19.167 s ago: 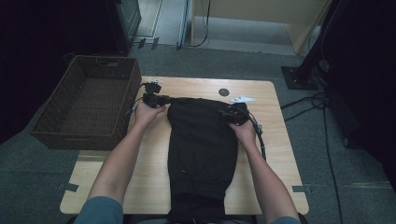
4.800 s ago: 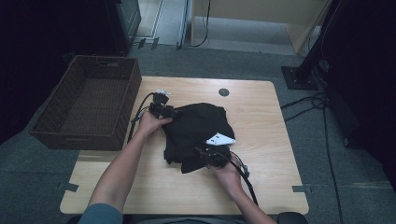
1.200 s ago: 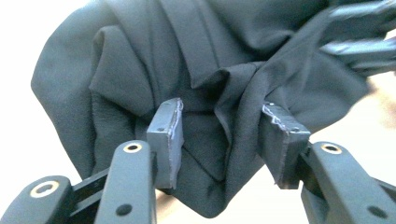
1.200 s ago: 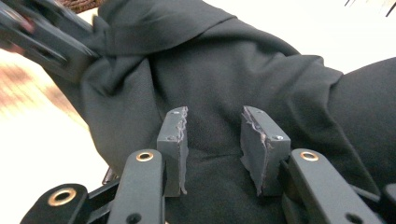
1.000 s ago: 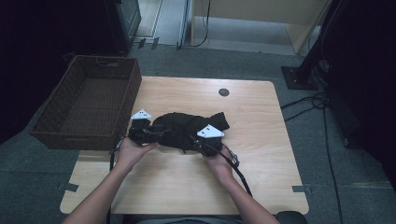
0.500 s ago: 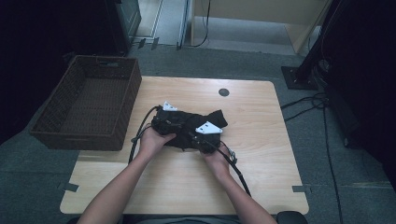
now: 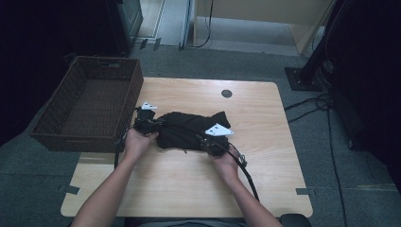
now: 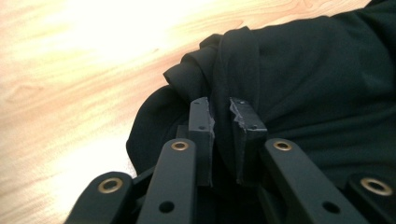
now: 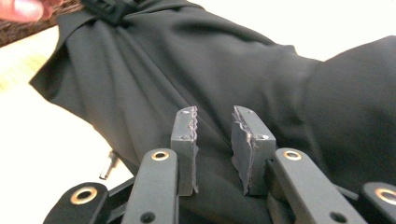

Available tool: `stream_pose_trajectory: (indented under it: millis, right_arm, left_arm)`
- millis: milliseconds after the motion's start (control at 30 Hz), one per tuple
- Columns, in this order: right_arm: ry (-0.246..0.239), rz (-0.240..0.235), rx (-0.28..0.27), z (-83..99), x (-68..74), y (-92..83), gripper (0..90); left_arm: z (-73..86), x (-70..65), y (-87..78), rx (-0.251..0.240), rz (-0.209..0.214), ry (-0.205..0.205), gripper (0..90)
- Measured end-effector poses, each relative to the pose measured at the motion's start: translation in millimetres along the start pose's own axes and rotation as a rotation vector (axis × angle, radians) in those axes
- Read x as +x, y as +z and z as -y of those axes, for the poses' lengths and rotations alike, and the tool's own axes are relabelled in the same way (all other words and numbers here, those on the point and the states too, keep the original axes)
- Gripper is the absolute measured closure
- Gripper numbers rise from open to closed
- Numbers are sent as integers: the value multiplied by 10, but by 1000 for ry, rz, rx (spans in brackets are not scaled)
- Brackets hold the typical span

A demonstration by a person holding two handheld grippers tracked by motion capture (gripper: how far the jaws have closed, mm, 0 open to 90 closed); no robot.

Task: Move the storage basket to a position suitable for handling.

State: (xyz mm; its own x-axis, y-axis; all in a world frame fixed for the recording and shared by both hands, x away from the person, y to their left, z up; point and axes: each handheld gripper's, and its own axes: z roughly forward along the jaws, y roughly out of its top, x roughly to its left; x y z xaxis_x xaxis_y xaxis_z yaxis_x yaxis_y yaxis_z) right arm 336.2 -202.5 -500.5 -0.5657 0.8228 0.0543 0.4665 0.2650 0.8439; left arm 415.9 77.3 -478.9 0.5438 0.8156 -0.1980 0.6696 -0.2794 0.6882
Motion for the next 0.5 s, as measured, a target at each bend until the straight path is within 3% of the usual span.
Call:
stream_pose_trajectory:
  millis: [67,133,200,300,500]
  right_arm:
    - [22,9,22,21,-91,-67,672]
    - [58,-3,36,33,-174,-145,664]
    - [77,-13,6,-26,-216,-235,676]
    - [65,1,-53,-213,-242,-327,691]
    - [58,90,-119,-510,-410,-225,694]
  left_arm:
    - [25,9,1,-7,16,-31,773]
    - [41,-11,-6,-17,36,-32,772]
    - [44,-29,-4,-13,61,-43,779]
    - [36,-75,16,-13,77,-41,802]
    - [32,-144,36,-10,76,-19,818]
